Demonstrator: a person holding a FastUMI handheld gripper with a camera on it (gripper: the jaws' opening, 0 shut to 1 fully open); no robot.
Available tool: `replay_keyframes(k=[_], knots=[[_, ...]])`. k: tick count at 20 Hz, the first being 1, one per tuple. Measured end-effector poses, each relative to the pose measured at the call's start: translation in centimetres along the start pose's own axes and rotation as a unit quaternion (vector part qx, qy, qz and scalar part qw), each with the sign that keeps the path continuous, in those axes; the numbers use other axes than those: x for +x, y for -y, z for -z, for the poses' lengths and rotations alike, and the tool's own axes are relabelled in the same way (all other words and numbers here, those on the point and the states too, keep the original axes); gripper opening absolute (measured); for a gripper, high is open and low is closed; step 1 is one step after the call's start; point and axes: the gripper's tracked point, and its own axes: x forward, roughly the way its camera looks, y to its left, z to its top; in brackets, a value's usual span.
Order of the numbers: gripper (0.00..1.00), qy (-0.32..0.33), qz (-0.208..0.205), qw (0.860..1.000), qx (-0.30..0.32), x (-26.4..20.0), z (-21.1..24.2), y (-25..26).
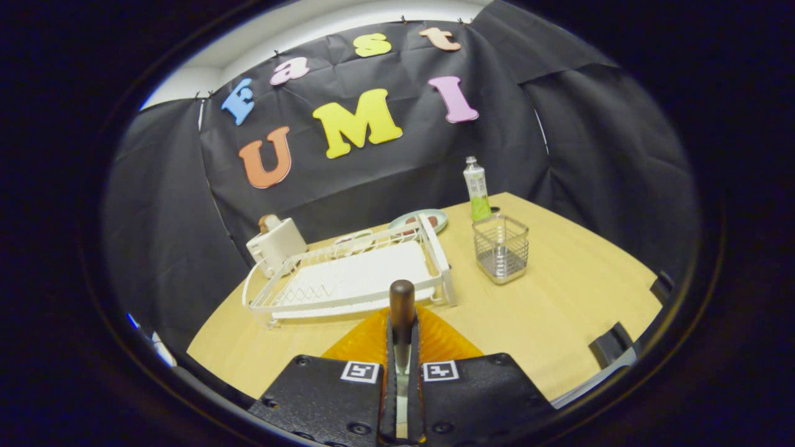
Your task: Take the plate from the dish rack, then take the spoon from the basket and place it into the plate.
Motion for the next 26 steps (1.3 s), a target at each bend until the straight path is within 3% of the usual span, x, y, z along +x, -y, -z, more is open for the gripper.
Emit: replay_keyframes(k=[6,9,14,26], knots=[[0.15,0.031,0.024,0.998,-0.054,-0.8,-0.4,0.4],[0.24,0.083,0.043,0.993,-0.073,-1.7,-2.6,1.1],[1.00,0.139,0.065,0.982,-0.107,-3.4,-4.9,1.2],[1.00,0.161,0.043,0.976,-0.139,-6.4,-5.1,-1.1]])
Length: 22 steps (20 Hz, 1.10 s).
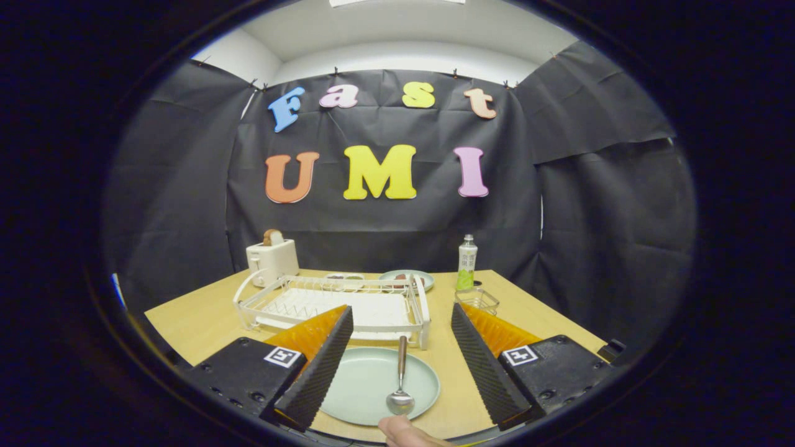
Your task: Take the plate from the dish rack, then take the spoon from the basket and place it into the plate.
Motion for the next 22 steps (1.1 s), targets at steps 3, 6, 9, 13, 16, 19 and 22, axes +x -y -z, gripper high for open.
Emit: replay_keyframes(k=[3,6,9,13,16,19,22], knots=[[1.00,0.004,-0.009,1.000,0.003,-0.6,-0.7,-0.9],[1.00,-0.003,-0.017,1.000,0.001,-1.2,-0.7,-1.7],[1.00,-0.013,-0.024,1.000,-0.006,-1.4,-0.1,-2.5],[1.00,-0.013,-0.026,1.000,-0.006,-1.3,0.2,-3.4],[1.00,-0.012,-0.026,1.000,-0.004,-1.1,0.1,-3.4],[1.00,-0.006,-0.024,1.000,0.002,-1.2,-0.2,-3.2],[1.00,-0.003,-0.024,1.000,0.004,-1.3,-0.5,-2.9]])
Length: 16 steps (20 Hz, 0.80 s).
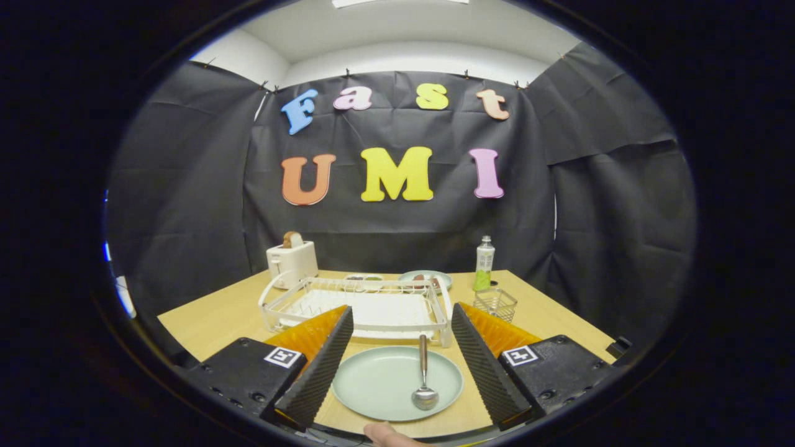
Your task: Take the plate from the dish rack, then take the spoon from the basket and place it into the plate.
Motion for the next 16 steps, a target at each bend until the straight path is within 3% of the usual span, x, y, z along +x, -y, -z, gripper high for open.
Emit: replay_keyframes(k=[16], knots=[[1.00,0.008,0.004,1.000,-0.001,-0.81,-0.57,0.66]])
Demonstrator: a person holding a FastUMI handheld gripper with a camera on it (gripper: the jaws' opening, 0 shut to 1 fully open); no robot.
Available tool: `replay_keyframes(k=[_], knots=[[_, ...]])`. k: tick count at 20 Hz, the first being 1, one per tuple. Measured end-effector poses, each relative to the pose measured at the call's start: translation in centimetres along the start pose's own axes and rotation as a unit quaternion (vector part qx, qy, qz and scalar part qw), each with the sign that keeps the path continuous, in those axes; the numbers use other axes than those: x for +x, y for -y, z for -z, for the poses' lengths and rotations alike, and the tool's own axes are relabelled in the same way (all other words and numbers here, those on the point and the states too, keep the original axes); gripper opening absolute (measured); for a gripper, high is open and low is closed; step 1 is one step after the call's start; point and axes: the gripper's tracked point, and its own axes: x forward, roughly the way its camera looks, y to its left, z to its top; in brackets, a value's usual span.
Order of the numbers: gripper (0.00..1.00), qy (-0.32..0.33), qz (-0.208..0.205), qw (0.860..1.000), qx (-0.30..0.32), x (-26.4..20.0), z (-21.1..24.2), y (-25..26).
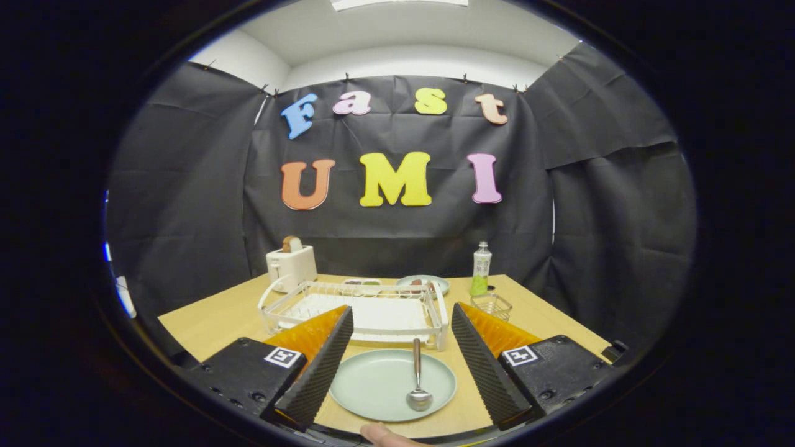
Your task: Take the plate from the dish rack, then take the spoon from the basket and place it into the plate.
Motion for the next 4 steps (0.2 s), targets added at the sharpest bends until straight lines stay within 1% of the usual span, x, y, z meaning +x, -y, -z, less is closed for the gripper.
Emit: replay_keyframes(k=[4], knots=[[1.00,0.003,0.000,1.000,-0.001,-0.15,-0.35,0.51]])
